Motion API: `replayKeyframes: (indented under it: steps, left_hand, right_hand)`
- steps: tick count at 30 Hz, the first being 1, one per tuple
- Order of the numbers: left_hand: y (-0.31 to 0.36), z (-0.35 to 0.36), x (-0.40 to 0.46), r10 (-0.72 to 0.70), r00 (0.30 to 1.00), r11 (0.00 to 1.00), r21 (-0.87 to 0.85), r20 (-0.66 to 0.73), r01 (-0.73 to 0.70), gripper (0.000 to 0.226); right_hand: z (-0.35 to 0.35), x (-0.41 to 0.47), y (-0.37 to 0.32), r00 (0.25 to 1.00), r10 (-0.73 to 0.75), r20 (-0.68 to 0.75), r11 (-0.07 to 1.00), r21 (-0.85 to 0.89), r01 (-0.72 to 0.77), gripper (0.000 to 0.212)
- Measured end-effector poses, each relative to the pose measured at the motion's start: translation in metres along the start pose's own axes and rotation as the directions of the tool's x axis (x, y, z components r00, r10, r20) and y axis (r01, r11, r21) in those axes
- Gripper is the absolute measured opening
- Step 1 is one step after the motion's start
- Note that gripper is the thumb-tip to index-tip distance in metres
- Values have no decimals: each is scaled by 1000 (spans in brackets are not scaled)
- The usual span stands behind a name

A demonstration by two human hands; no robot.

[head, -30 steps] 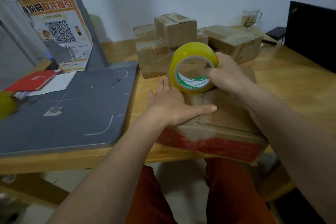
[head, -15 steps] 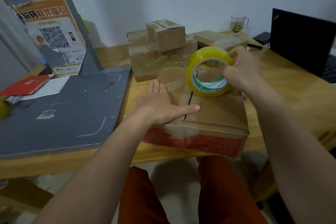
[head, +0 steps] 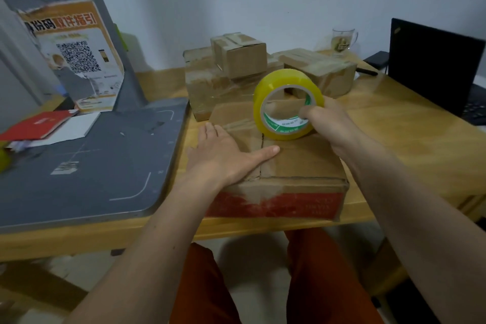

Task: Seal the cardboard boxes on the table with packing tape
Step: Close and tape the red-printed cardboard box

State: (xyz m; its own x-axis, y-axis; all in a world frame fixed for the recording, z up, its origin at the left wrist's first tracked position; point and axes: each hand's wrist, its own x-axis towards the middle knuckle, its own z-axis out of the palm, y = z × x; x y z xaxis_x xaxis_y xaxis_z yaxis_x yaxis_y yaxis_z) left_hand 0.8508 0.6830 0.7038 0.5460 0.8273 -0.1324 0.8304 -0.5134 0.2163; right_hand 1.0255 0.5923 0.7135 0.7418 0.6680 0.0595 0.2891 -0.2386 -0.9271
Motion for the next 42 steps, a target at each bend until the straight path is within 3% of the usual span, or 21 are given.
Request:
replayKeyframes:
  steps: [4,9,13,16,19,23,29,31,33,36,42]
  left_hand:
    - [-9,-3,8,-72,997,997,7,-26,72,151]
    - [-12,-3,13,-85,996,996,35,10,85,154]
    - [-13,-4,14,-81,996,996,33,21,80,151]
    - [-13,-4,13,-71,997,997,29,18,71,147]
    - [-12,-5,13,-72,997,997,35,19,71,146]
    - [-12,-4,15,-83,996,996,41,19,82,148]
    - [-11,-5,12,-73,997,997,27,23,73,147]
    - [-12,-5,11,-66,997,998,21,26,66,148]
    - [-12,-6,10,-66,997,998,23,27,65,147]
    - [-11,-7,10,-68,997,997,43,33,67,145]
    - [-9,-9,5,-60,997,997,40,38,59,152]
  right_hand:
    - [20,17,-9,996,-90,-18,995,-36,89,10]
    - [25,17,-5,994,-105,-42,980,-172,96,32]
    - [27,14,-1,997,-72,-15,985,-157,68,16]
    - [20,15,-3,996,-29,-83,999,-25,27,5]
    - [14,14,-2,979,99,-177,987,143,-74,43]
    - [12,8,2,982,93,-165,985,159,-67,23]
    - [7,8,6,988,68,-137,993,103,-54,32]
    - [-5,13,6,970,118,-215,975,213,-71,41]
    - [-15,17,8,950,144,-276,946,320,-50,35]
    - [-15,13,14,957,172,-234,905,422,-59,11]
    - [-16,17,21,971,197,-134,865,489,-108,8]
